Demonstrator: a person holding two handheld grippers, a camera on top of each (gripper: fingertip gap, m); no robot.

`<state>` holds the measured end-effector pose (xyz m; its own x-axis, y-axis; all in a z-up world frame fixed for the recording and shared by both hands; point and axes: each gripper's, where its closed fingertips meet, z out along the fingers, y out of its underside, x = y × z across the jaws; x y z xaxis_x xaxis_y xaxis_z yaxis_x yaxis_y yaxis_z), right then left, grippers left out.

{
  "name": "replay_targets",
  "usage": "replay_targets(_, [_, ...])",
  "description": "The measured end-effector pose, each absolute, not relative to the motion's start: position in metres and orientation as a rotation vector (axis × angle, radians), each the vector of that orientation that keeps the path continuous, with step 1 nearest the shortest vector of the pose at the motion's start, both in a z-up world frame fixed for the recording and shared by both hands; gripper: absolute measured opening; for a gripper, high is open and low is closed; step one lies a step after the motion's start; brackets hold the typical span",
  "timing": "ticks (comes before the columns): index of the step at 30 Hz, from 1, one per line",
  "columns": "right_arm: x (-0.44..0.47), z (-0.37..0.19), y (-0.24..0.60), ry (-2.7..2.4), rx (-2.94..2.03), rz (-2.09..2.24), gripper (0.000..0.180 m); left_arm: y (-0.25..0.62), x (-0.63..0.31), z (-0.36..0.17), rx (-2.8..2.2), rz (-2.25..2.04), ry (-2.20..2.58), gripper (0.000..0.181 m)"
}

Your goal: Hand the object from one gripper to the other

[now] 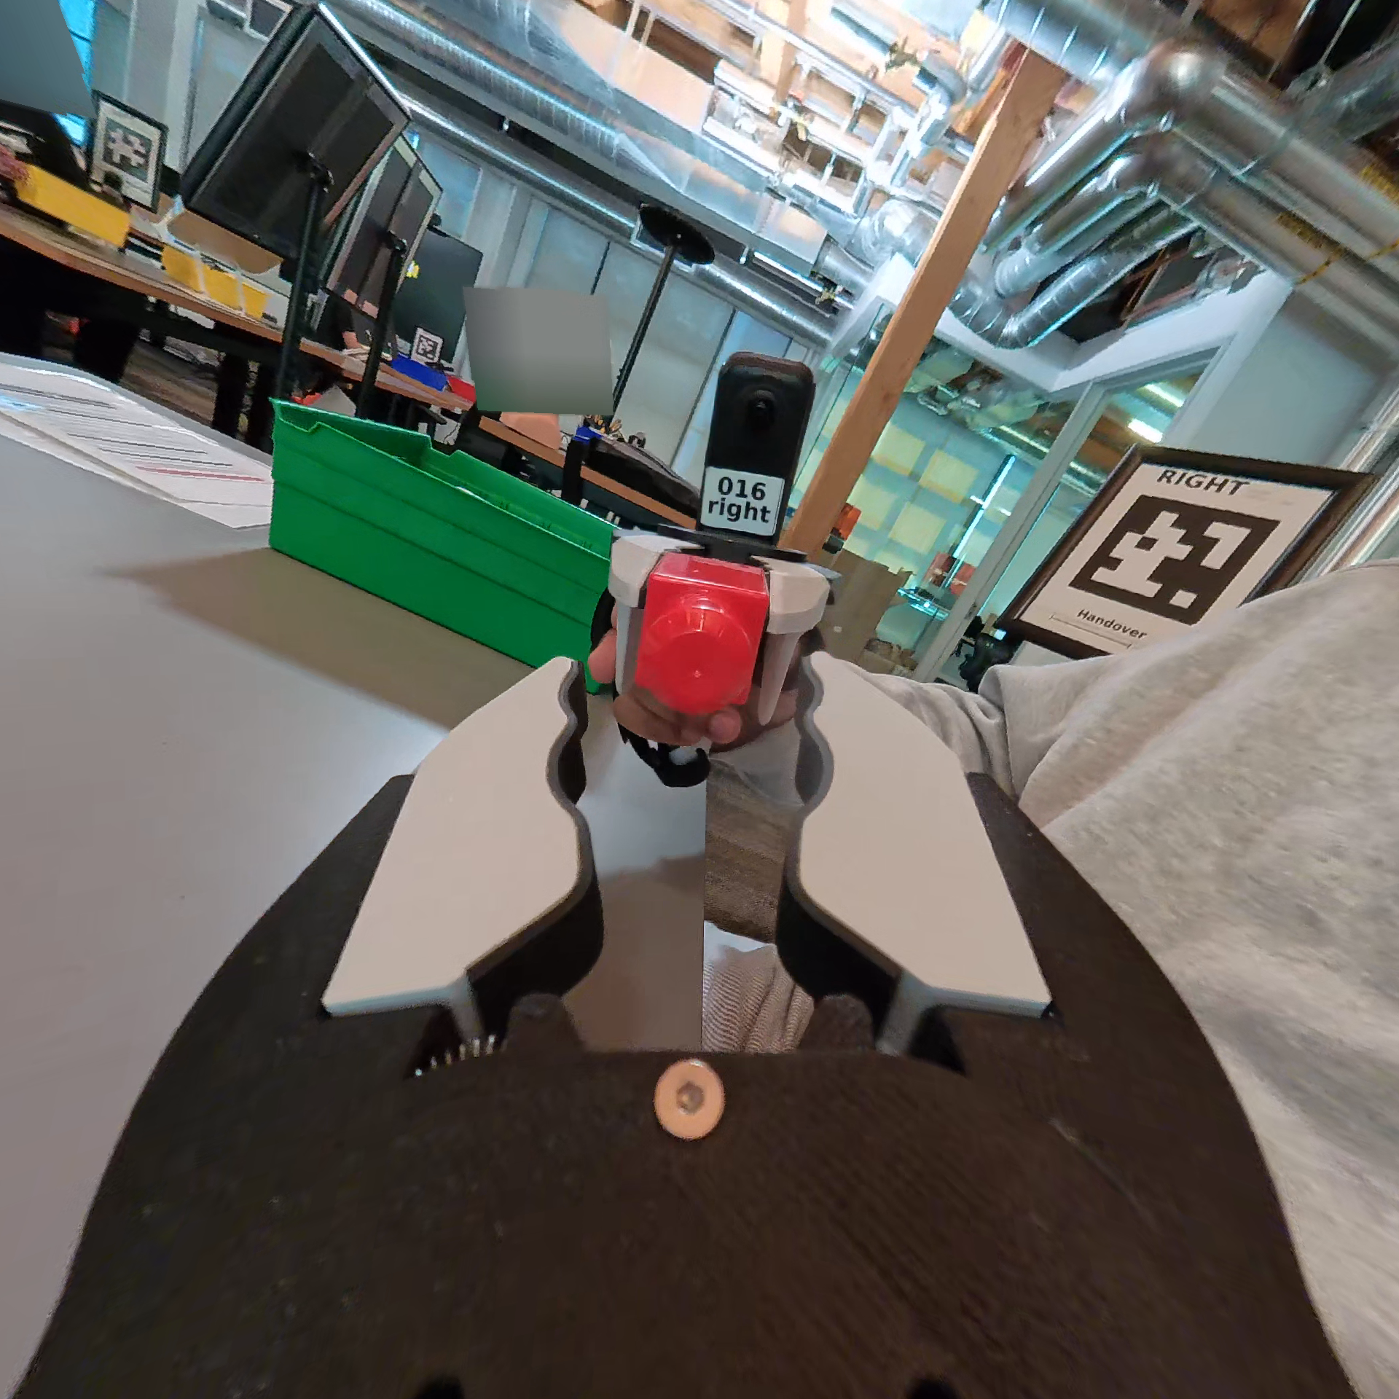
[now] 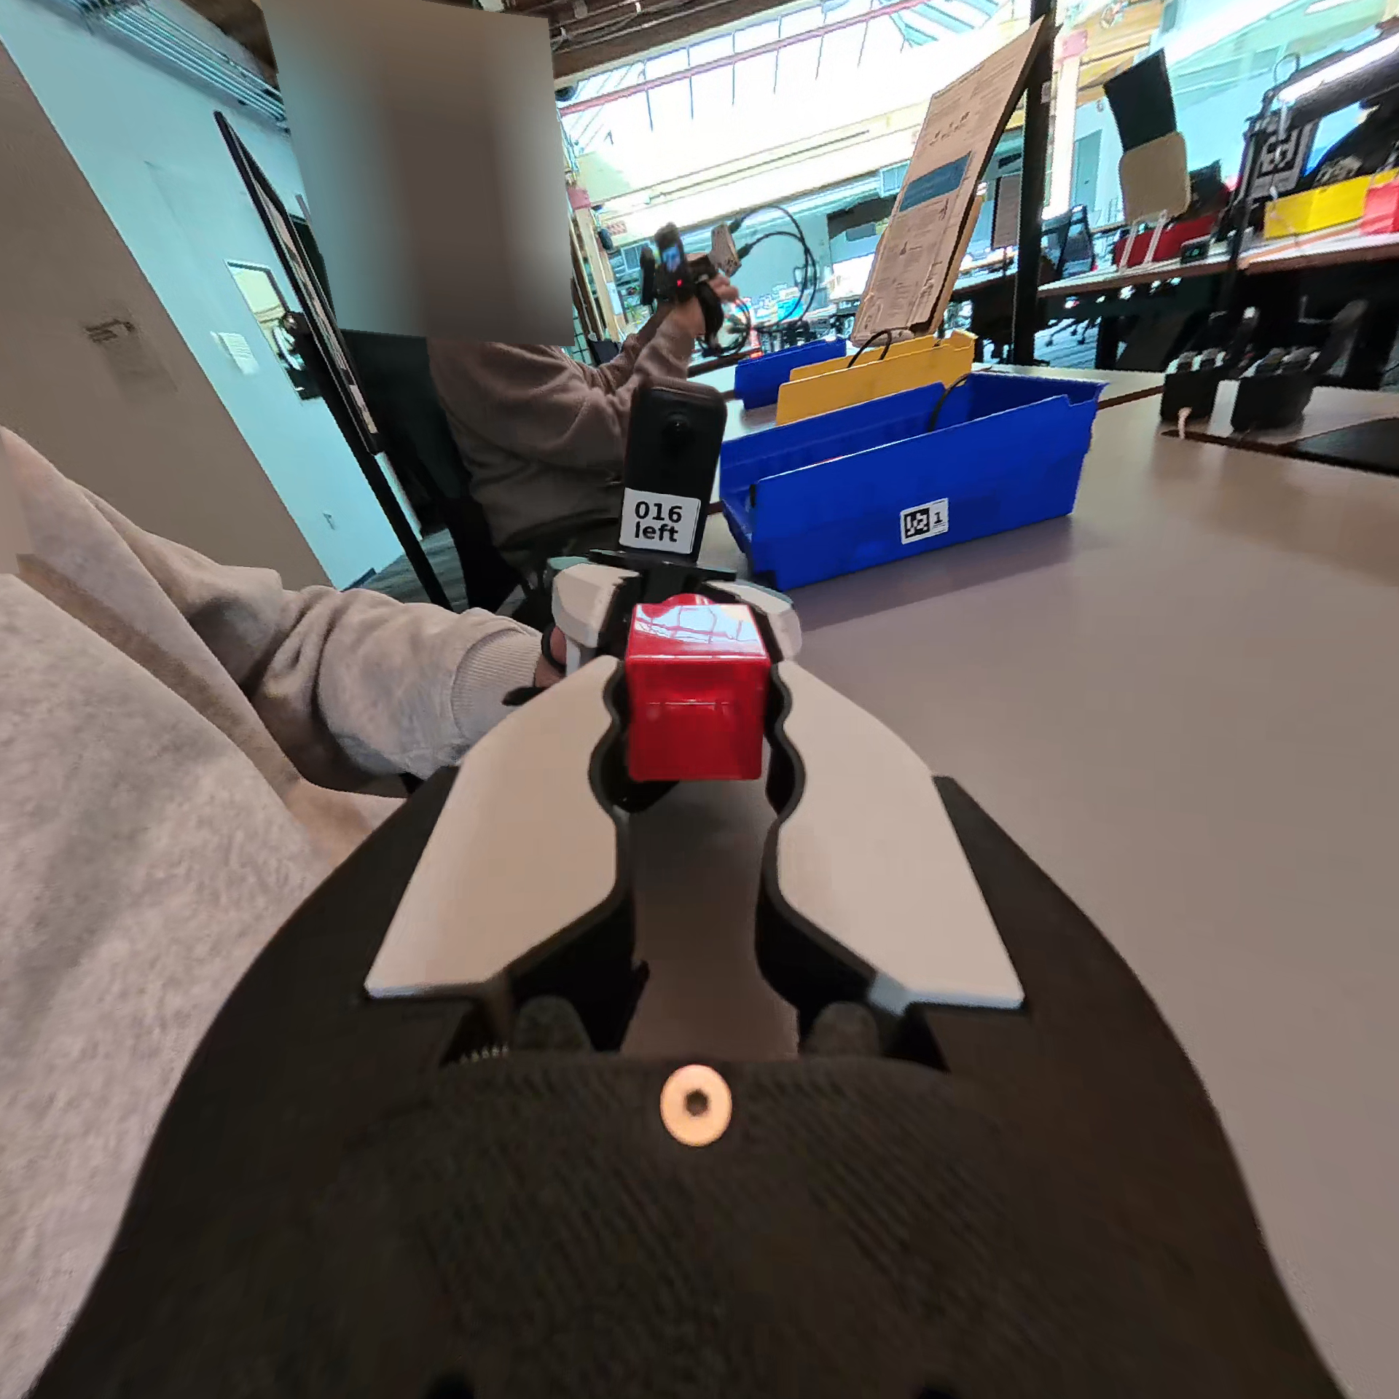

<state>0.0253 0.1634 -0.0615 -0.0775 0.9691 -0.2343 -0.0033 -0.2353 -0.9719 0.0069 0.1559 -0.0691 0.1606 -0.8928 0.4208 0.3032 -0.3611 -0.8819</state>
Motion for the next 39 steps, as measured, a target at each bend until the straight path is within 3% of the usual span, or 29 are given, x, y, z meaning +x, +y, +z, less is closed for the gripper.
replay_targets(11, [0.022, -0.07, 0.161, -1.15, -1.392, 1.484, 0.035, 0.154, 0.009, -0.073, -1.399, -1.365, 0.68, 0.027])
replay_targets(16, [0.021, -0.07, 0.162, -1.138, -1.364, 1.49, 0.035, 0.156, 0.008, -0.073, -1.424, -1.371, 0.668, 0.027])
replay_targets(17, [0.02, -0.071, 0.163, -1.14, -1.348, 1.475, 0.038, 0.156, 0.007, -0.072, -1.427, -1.375, 0.658, 0.027])
replay_targets(20, [0.02, -0.068, 0.17, -1.124, -1.277, 1.367, 0.07, 0.159, 0.003, -0.069, -1.425, -1.408, 0.61, 0.027])
replay_targets(22, [0.022, -0.063, 0.172, -1.135, -1.201, 1.266, 0.077, 0.164, -0.002, -0.068, -1.431, -1.442, 0.558, 0.027])
replay_targets(28, [0.022, -0.063, 0.168, -1.262, -0.996, 0.924, 0.061, 0.184, -0.019, -0.078, -1.511, -1.522, 0.347, 0.028])
replay_targets(39, [0.029, -0.058, 0.19, -0.975, -1.325, 1.316, 0.054, 0.184, -0.021, -0.07, -1.43, -1.206, 0.489, 0.028])
